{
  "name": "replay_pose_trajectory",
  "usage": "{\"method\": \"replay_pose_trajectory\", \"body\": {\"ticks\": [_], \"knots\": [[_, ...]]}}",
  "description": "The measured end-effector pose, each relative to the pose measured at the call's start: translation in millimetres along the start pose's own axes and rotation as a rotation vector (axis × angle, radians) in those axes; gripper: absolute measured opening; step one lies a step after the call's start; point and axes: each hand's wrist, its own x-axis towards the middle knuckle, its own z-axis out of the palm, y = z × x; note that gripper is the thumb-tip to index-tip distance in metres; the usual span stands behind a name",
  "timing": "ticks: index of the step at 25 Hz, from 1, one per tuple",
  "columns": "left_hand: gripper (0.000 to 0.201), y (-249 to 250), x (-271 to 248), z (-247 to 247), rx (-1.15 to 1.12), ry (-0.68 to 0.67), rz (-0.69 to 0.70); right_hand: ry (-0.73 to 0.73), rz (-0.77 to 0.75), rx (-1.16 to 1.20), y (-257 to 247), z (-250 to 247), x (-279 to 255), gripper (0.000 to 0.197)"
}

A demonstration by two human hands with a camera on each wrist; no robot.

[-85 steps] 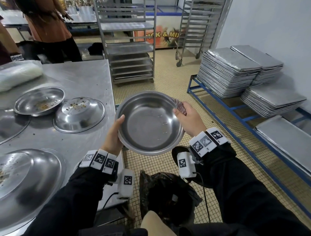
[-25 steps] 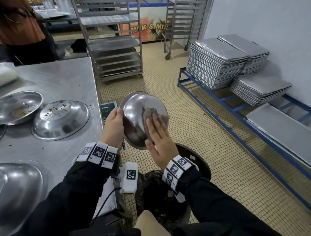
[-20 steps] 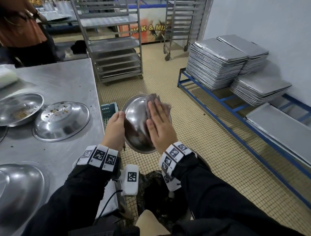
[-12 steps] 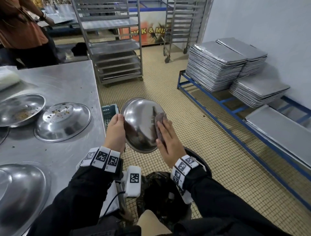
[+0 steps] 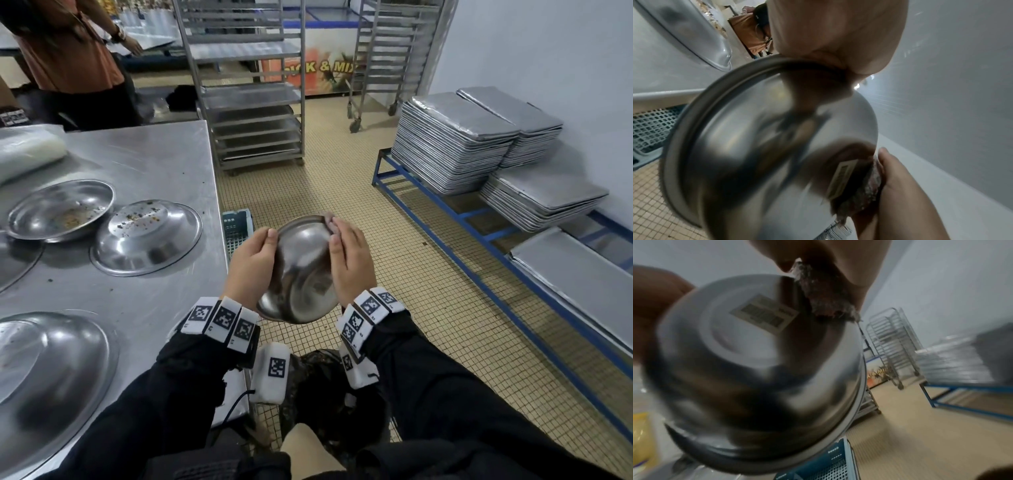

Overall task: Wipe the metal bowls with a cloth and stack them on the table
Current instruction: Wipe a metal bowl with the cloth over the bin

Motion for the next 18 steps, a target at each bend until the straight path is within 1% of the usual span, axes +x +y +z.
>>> {"method": "replay_pose_trajectory", "body": {"ticks": [1,2,5,6,7,9,11,13,15,16,17,18], "knots": [[0.031,0.5,0.4,-1.4,0.04,0.015,0.022,-0.002,0.054,0.034,1.6,0.3,-5.9,0.058],[0.031,0.7,1.2,-2.3,0.074,0.025,0.041,-0.005,0.044,0.034,1.1,1.1,-12.2,0.058],[0.033,-0.6,4.3,-3.6,0.128,0.019,0.06,-0.052,-0.177,-0.118,-14.8,9.2,-25.2,0.055],[0.033,-1.2,4.9,-3.1,0.14,0.009,0.072,-0.062,-0.215,-0.149,-20.1,13.2,-24.2,0.054],[0.034,-0.6,4.8,-2.4,0.152,-0.001,0.091,-0.056,-0.192,-0.153,-24.6,15.4,-20.6,0.053],[0.036,0.6,4.6,-1.6,0.182,-0.004,0.13,-0.025,0.0,-0.088,-28.6,13.7,-10.1,0.051],[0.037,-0.1,6.2,-5.0,0.179,0.023,0.144,-0.001,0.196,0.059,-21.9,4.0,-4.5,0.044],[0.035,-2.8,9.0,-10.9,0.106,0.05,0.127,0.009,0.316,0.262,-7.2,-3.1,-6.8,0.037],[0.033,-7.4,9.8,-15.4,-0.026,0.06,0.091,-0.009,0.469,0.435,7.5,-5.0,-13.6,0.031],[0.032,-10.2,9.3,-16.2,-0.075,0.062,0.082,-0.017,0.546,0.478,13.0,-4.9,-16.6,0.026],[0.032,-13.4,8.2,-16.9,-0.089,0.061,0.085,-0.023,0.588,0.481,14.8,-5.8,-18.7,0.024],[0.029,-17.1,7.0,-17.7,-0.068,0.055,0.096,-0.024,0.593,0.452,15.2,-7.5,-19.2,0.023]]}}
